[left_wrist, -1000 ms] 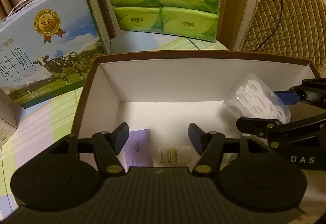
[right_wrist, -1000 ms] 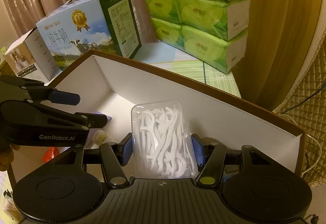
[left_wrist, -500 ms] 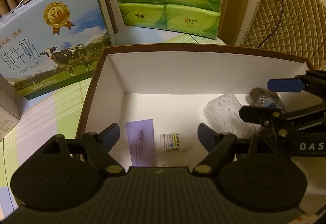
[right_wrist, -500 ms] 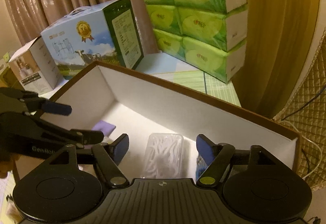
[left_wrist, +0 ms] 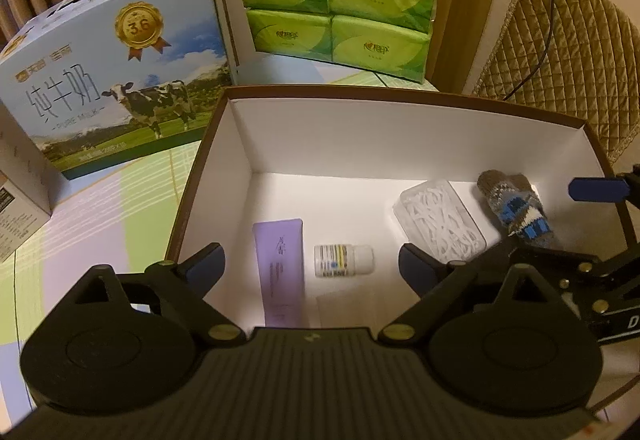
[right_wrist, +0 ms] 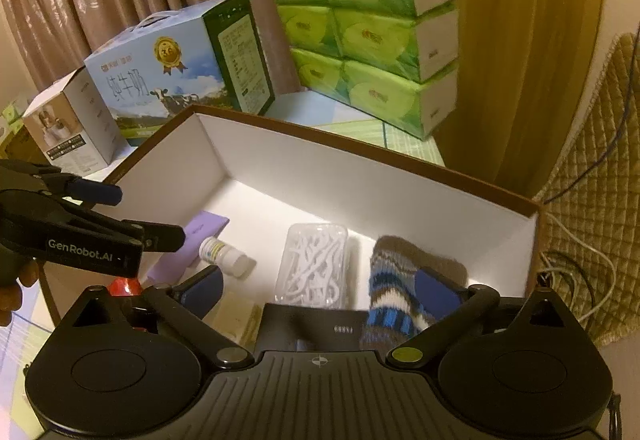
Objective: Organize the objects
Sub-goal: 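Withdraw both tools from the brown box toward the cable and swab bag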
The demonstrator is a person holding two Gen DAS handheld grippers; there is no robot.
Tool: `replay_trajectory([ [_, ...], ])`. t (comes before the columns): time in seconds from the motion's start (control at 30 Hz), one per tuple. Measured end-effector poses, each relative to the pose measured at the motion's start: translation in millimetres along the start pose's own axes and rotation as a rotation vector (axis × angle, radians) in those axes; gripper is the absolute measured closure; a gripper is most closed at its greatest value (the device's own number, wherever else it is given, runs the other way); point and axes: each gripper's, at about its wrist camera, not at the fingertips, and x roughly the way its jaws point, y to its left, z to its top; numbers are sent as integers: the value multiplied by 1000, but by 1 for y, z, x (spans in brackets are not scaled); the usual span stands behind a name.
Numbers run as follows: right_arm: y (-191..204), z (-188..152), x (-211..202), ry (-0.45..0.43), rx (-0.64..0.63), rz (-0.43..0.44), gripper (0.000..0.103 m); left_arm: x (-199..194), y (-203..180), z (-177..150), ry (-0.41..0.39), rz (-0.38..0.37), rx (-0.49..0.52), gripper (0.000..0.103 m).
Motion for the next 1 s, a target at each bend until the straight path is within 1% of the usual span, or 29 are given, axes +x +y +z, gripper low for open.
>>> replay_trajectory([
  [0.17,-3,-5,-11,8,33,-11,2,-11,-1,-6,-2,-6,-10,11],
  [0.63,5,-20,-49,-25,79,0,2,-54,-2,-25,-52,-21,-45,11],
  [1.0,20,-47,-87,-54,110,8,2,-96,-7,-57,-90,-48,-79,10],
])
